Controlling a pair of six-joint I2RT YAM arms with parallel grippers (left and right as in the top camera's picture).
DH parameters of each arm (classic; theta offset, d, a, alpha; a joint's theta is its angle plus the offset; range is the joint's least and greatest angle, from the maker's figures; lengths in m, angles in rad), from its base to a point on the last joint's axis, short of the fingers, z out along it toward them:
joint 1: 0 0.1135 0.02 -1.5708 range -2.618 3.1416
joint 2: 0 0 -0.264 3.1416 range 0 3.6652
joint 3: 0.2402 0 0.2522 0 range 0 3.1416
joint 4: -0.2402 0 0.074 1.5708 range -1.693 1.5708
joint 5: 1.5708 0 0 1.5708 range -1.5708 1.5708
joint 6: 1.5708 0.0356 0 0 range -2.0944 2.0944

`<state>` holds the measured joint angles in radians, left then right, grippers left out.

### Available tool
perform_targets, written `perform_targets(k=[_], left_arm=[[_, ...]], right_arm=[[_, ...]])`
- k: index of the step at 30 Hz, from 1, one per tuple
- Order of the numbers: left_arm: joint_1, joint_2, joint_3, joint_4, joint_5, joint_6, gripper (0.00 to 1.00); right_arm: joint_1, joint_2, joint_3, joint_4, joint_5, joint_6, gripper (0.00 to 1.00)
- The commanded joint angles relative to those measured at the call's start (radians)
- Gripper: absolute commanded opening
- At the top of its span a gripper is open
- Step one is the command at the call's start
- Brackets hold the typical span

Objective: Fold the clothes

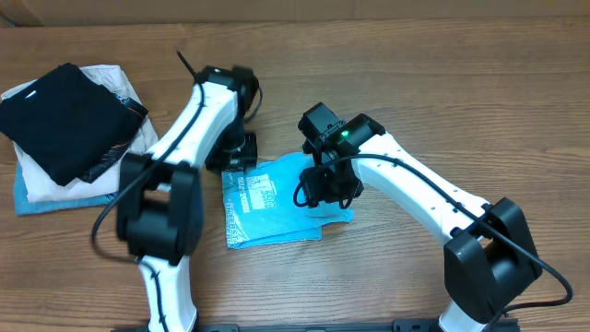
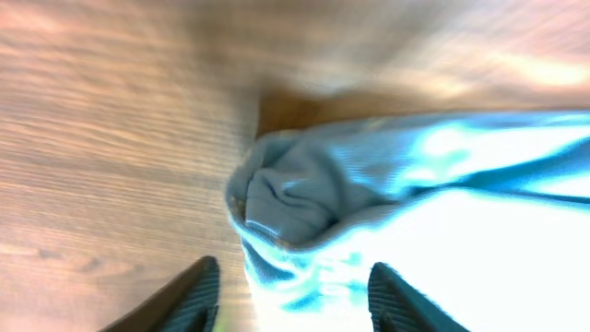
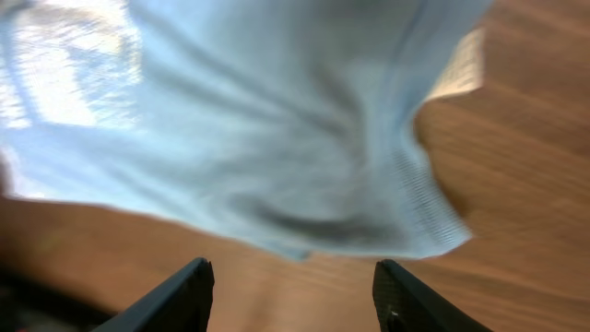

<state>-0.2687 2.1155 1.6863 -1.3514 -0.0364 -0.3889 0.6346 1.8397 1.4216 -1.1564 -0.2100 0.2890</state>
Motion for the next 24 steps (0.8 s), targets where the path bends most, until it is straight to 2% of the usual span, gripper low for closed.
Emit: perform_targets(k=[1, 6, 10, 15, 21, 24], left_arm=[[-0.012, -0.119, 0.036, 0.080, -0.027, 0.012, 0.58], [-0.012, -0.083, 0.036, 0.188, -0.022, 0.070, 0.56], [-0.013, -0.031, 0.036, 0.207, -0.023, 0.107, 0.54], [-0.011, 0.044, 0.036, 0.145, -0.026, 0.114, 0.52], [-0.010, 0.121, 0.035, 0.035, -0.028, 0.132, 0.48], [-0.009, 0.165, 0.033, -0.041, -0.047, 0.131, 0.43]], right_arm=[[0.001, -0.020, -0.001, -0.001, -0.151, 0.081, 0.59], [0.028, -0.018, -0.009, 0.002, -0.204, 0.083, 0.59], [0.050, -0.014, -0.050, 0.036, -0.276, 0.087, 0.59], [0.056, -0.014, -0.155, 0.139, -0.396, 0.101, 0.59], [0.056, -0.014, -0.253, 0.208, -0.406, 0.135, 0.60], [0.055, -0.013, -0.278, 0.235, -0.406, 0.151, 0.64]])
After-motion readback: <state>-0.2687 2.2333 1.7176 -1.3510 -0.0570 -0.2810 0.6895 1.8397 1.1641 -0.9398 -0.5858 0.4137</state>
